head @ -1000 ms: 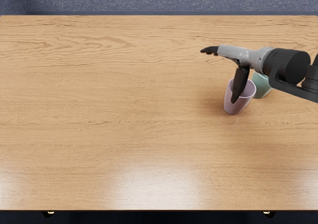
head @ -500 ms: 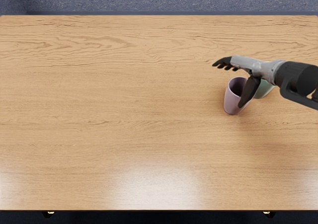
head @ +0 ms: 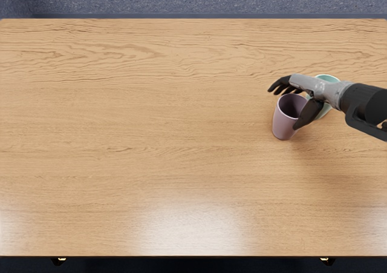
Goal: Pick up cup and place in cup with right hand
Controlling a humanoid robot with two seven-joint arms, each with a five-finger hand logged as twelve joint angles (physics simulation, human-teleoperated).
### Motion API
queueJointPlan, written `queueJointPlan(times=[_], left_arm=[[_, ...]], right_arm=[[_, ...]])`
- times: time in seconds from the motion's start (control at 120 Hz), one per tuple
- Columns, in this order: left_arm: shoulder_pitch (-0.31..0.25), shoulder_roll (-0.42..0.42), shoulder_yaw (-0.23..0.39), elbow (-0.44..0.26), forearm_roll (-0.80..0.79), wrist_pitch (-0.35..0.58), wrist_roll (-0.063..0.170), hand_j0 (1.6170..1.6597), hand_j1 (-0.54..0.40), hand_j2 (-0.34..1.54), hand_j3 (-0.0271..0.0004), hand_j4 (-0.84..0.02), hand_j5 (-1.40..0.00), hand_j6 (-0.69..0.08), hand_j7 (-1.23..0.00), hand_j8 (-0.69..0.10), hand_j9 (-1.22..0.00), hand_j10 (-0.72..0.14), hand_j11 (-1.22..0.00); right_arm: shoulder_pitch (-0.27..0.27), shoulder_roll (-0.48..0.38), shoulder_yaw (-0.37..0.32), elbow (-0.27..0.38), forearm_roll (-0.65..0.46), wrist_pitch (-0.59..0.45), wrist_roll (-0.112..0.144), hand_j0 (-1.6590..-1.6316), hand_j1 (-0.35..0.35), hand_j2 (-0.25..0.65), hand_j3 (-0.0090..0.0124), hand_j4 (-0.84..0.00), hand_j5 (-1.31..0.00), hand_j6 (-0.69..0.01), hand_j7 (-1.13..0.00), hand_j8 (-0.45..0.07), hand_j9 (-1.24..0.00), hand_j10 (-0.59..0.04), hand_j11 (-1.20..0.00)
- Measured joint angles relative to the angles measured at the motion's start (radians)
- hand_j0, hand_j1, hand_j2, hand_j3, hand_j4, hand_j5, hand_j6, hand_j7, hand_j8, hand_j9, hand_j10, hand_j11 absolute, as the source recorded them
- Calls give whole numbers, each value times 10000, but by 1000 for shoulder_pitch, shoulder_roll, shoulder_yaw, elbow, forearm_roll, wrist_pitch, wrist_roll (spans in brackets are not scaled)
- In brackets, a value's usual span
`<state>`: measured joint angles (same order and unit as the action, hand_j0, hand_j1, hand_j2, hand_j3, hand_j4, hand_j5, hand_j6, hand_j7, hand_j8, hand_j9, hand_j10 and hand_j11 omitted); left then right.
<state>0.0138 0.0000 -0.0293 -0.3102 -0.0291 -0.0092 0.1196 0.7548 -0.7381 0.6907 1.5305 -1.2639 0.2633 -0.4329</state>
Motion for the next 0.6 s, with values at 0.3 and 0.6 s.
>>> queueJointPlan(times=[0.3,0.6], left_arm=[[0,0,0,0,0,0,0,16581,3488,1,-2,2,-2,2,-2,2,-2,2,-2],[0,0,0,0,0,0,0,16581,3488,0,-1,1,-1,2,-1,2,-1,2,-1]], right_arm=[[0,2,-17,-6,0,-11,0,-16554,939,-439,0,-3871,-5235,-3904,-5083,-2656,-5277,-2979,-5327],[7,-7,-14,-4,5,-2,0,-16554,1053,213,-2,-4428,-5830,-3658,-5758,-2403,-5895,-2885,-5922]])
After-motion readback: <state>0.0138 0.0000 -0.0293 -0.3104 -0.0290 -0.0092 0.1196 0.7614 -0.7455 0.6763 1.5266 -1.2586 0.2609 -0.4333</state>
